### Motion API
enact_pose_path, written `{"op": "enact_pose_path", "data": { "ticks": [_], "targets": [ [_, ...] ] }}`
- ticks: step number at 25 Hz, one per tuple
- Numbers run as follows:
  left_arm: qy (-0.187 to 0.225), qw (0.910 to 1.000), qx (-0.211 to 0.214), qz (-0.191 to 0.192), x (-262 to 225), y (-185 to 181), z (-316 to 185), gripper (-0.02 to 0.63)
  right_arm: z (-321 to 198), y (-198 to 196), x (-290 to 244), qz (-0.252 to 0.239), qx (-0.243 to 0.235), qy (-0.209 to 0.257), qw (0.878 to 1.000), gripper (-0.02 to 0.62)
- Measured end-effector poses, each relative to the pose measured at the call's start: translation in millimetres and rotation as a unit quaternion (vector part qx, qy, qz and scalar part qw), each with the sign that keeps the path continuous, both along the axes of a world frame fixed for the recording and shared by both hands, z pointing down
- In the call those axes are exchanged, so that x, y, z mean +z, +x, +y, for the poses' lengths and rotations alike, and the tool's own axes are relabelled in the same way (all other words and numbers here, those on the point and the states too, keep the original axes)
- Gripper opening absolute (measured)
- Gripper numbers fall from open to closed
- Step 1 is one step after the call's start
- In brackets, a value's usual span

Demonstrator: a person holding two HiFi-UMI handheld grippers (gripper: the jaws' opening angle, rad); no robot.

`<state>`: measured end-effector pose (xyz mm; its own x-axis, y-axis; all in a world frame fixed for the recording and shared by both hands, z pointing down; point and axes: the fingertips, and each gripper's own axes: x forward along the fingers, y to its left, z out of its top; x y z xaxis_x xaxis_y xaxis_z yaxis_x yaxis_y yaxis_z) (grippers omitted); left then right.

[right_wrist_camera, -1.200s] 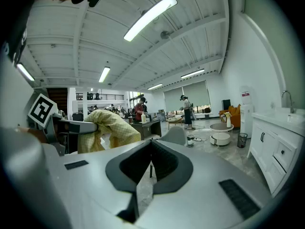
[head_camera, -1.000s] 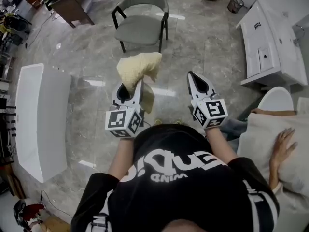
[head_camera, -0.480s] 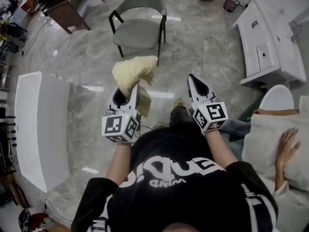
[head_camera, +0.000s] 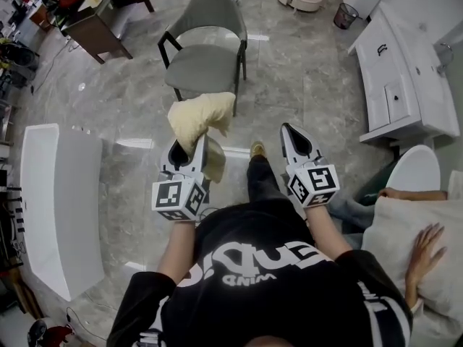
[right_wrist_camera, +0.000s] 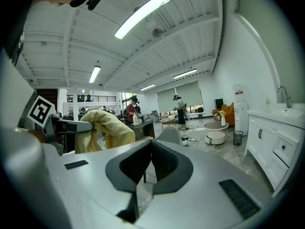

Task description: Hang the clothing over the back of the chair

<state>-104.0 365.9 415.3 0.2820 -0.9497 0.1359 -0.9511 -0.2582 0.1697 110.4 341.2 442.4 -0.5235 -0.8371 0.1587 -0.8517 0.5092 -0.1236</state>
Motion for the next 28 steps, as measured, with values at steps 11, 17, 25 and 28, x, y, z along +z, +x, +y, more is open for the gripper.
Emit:
{"op": "enact_pose_path", "data": {
  "ticks": [11, 17, 25, 28],
  "targets": [
    [0.001, 0.9998, -0.018, -0.004, -12, -2, -124, 0.179, -133, -3, -9, -0.002, -0.025, -0.003, 1.0, 0.015],
    [0.002, 0.9994, -0.035, -0.004, -25, 8, -191, 0.179, -207, 7, -23, -0.004, -0.037, -0.002, 0.999, 0.015],
    [0.009, 0.9979, -0.064, 0.007, -28, 15, -261, 0.179, -288, 16, -26, -0.01, -0.056, 0.001, 0.998, 0.015],
    [0.012, 0.9974, -0.071, 0.007, -29, 14, -280, 0.179, -311, 13, -26, -0.011, -0.062, 0.003, 0.998, 0.015]
  ]
}}
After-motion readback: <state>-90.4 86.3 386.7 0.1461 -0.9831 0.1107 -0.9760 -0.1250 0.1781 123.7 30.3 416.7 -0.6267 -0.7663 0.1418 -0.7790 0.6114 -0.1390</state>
